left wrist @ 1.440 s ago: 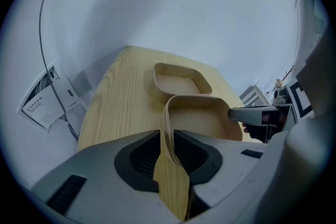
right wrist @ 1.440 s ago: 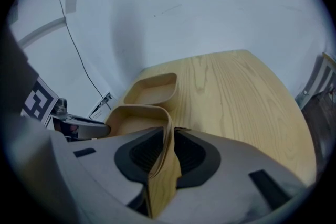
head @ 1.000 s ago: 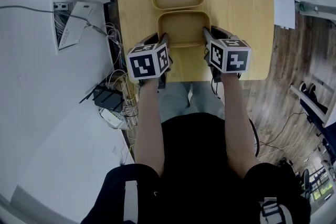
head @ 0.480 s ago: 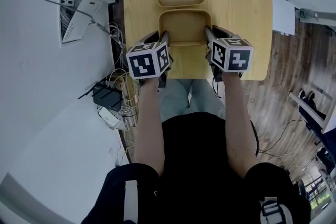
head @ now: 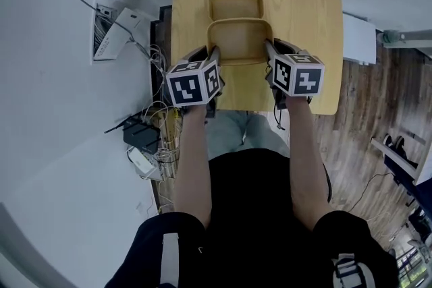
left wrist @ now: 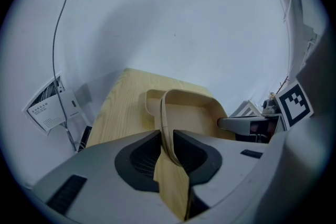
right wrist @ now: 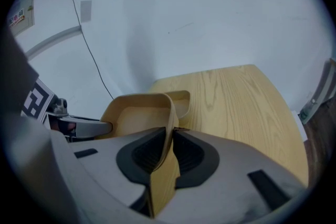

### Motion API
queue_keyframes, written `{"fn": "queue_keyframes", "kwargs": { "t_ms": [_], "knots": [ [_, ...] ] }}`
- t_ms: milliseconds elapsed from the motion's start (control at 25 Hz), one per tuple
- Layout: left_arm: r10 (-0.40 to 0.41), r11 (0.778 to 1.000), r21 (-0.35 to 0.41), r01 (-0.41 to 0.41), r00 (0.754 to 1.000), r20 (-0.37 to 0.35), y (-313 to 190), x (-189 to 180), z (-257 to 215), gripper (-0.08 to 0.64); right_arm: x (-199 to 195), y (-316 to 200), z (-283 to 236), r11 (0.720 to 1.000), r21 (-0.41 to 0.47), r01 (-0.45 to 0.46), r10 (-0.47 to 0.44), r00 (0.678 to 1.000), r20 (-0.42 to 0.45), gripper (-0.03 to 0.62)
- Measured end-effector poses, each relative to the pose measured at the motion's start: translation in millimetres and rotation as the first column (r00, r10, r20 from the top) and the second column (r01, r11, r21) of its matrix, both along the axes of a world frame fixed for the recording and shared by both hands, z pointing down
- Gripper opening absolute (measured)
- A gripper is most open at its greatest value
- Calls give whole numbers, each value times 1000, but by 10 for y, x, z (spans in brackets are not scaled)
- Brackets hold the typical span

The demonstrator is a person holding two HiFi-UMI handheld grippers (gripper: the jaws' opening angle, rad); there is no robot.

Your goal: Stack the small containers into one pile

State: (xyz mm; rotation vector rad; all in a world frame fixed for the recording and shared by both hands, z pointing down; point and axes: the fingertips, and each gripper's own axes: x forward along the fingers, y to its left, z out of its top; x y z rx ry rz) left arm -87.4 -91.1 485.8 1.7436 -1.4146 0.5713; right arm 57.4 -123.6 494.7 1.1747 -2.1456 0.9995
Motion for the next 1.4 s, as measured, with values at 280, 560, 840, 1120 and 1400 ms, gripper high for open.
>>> {"fn": "queue_keyframes", "kwargs": {
  "t_ms": [280,560,840,1120,1400],
  "knots": [
    [31,999,44,-31,1000,1,-193,28,-194,86,23,-204,-211,999,38,-23,23,1000,12,37],
    [51,997,56,-51,999,-2,-417,-68,-248,86,-67,-402,-284,998,50,-34,34,999,5,37],
    [68,997,50,-66,997,-33,-596,-198,-189,80,-188,-531,-300,998,52,-43,44,999,-18,48],
    [102,993,56,-99,993,-51,-733,-199,-181,77,-181,-603,-276,996,51,-75,78,996,-46,43],
    [84,996,31,-82,995,-55,-892,-205,-87,75,-194,-816,-199,998,37,-51,53,998,-41,45]
  ]
}}
